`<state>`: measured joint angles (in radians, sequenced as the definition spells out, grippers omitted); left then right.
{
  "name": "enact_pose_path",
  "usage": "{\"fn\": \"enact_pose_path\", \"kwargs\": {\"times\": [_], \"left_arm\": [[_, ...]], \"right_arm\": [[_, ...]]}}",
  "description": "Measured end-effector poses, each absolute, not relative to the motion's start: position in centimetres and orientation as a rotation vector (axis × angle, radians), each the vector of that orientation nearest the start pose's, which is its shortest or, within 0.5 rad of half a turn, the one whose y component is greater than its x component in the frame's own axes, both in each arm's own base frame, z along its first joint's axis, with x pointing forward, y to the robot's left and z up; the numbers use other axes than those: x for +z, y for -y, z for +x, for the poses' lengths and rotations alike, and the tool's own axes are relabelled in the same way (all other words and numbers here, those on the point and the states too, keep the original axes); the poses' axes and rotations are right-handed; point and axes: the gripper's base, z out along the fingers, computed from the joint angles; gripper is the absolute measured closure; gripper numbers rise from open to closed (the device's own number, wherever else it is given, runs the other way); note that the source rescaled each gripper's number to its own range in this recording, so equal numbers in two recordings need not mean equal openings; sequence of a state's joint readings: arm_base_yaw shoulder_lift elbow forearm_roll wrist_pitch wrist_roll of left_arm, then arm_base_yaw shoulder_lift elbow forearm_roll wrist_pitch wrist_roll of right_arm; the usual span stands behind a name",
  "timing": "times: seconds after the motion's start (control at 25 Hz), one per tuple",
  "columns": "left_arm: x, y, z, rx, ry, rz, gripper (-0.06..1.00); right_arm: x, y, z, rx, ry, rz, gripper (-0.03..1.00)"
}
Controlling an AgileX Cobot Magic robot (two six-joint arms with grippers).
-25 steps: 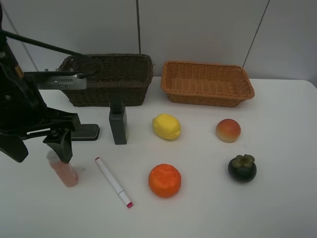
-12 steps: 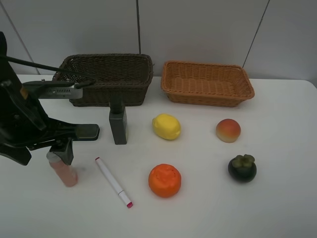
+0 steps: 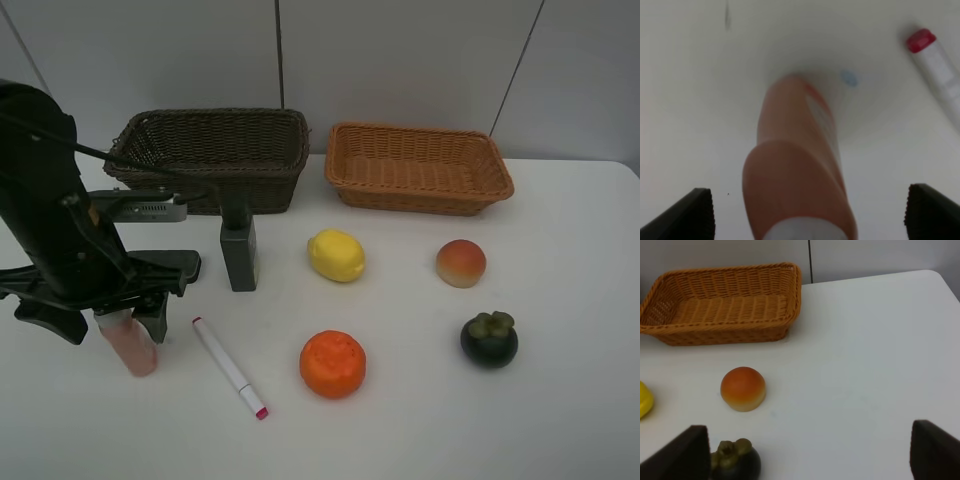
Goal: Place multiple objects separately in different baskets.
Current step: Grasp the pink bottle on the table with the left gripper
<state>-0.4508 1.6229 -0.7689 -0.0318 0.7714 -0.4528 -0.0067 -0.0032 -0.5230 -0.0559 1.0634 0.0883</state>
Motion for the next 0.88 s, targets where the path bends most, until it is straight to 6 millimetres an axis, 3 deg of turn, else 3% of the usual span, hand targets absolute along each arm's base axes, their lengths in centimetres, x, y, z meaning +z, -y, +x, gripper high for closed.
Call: {"fn": "enact_pose_path", "kwargs": {"times": [0.44, 0.52, 0.72, 0.88], "left_arm": [[13.5, 11.4, 23.1, -0.036, -3.146, -0.044, -0.02], [13.3, 11.5, 23.2, -0.035, -3.148, -0.044, 0.09], [13.2, 11.5, 23.3, -0.038, -3.144, -0.044, 0.7], [13.3, 11.4, 23.1, -0.026, -3.16, -0.032, 0.69]], "right_arm": [[28.3, 0.4, -0.8, -0.015, -2.017, 0.099, 0.13], [28.3, 0.4, -0.8, -0.015, -2.017, 0.099, 0.13], [28.3, 0.4, -0.8, -0.015, -2.017, 0.099, 0.13], [28.3, 0.4, -0.8, -0.015, -2.017, 0.099, 0.13]]}}
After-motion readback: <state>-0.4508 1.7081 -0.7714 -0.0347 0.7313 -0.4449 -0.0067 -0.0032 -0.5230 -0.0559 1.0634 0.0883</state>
